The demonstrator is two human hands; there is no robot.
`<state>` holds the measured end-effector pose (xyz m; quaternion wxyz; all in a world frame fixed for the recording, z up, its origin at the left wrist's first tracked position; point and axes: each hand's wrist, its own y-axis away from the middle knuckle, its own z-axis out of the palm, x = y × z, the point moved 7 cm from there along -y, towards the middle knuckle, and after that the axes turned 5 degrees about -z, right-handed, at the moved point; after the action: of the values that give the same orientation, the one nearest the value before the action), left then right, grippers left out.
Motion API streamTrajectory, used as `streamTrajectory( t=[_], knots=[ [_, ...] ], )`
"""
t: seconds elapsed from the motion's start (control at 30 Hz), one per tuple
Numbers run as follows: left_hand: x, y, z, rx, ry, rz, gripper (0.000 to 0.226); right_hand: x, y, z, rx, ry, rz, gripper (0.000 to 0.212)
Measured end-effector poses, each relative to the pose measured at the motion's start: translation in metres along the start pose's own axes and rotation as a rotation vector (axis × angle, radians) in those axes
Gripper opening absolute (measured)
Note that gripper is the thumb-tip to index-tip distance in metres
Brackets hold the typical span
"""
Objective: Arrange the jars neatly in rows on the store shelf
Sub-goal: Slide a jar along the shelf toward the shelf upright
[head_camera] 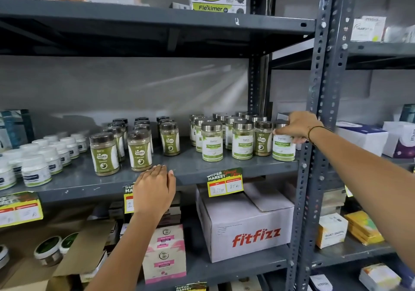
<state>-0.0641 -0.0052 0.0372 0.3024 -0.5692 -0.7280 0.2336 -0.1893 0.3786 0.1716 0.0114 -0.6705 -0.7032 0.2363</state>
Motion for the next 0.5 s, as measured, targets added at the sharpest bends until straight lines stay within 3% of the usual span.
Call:
streamTrajectory(
  t=[0.17, 0.3, 0.37, 0.5],
  knots=[
    [0.001, 0.001, -0.002, 0.019, 0.005, 0.006, 0.046, 0.0, -0.003, 0.005, -0.052, -0.009, 0.014, 0.046],
    [0.001, 0.001, -0.002, 0.001, 0.0, 0.002, 0.042, -0.003, 0.002, 0.002, -0.063, 0.122, -0.011, 0.05],
    [0.001, 0.0, -0.002, -0.01, 0.002, -0.006, 0.039, -0.011, 0.004, -0.006, 0.021, 0.3, -0.06, 0.057],
    [0.001, 0.001, -0.003, -0.031, 0.005, -0.024, 0.039, -0.046, 0.008, -0.032, 0.353, 0.501, -0.265, 0.06]
  ],
)
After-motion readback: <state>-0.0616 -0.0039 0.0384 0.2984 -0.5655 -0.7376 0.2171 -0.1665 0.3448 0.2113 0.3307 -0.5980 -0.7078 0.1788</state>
